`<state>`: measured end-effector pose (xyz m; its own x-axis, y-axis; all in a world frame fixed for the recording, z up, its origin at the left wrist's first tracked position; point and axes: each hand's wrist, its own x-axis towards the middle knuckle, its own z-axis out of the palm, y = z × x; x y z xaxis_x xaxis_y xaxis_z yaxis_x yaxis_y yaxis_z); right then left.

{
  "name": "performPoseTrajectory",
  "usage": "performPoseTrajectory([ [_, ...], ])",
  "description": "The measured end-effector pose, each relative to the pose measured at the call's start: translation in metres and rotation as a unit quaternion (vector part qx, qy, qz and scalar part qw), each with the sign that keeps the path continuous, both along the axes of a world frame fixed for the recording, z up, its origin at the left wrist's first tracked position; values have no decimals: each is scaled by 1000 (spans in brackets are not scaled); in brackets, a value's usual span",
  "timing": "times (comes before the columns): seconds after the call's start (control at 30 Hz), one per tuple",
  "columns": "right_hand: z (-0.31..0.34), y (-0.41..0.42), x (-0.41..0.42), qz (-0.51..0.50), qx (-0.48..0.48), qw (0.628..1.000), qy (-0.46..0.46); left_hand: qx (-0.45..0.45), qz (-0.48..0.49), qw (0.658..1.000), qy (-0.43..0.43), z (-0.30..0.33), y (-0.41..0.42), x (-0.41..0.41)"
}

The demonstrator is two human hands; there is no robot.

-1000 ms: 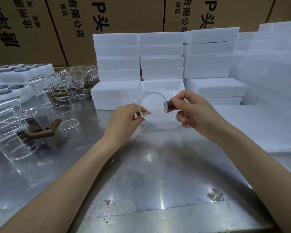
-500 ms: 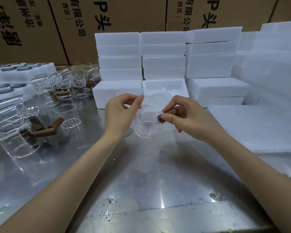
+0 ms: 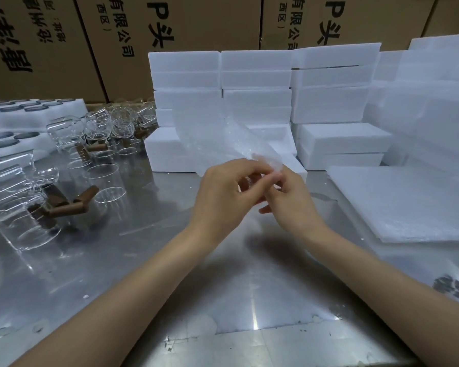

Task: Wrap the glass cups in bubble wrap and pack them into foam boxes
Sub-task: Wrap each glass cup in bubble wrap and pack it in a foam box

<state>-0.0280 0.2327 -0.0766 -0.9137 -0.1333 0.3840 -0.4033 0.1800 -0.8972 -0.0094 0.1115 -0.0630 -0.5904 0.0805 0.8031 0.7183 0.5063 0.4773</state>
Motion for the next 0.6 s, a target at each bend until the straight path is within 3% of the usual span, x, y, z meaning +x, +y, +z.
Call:
performPoseTrajectory([
  [0.23, 9, 9, -3, -10, -165, 983, -79, -14, 40, 999, -7, 5, -8, -4],
  [0.43, 9, 12, -8, 1, -249, 960, -129, -167, 62, 984, -28, -5, -17, -14],
  [0.6, 8, 13, -10, 35, -280, 948, -145, -133, 37, 989, 50, -5, -11, -11],
])
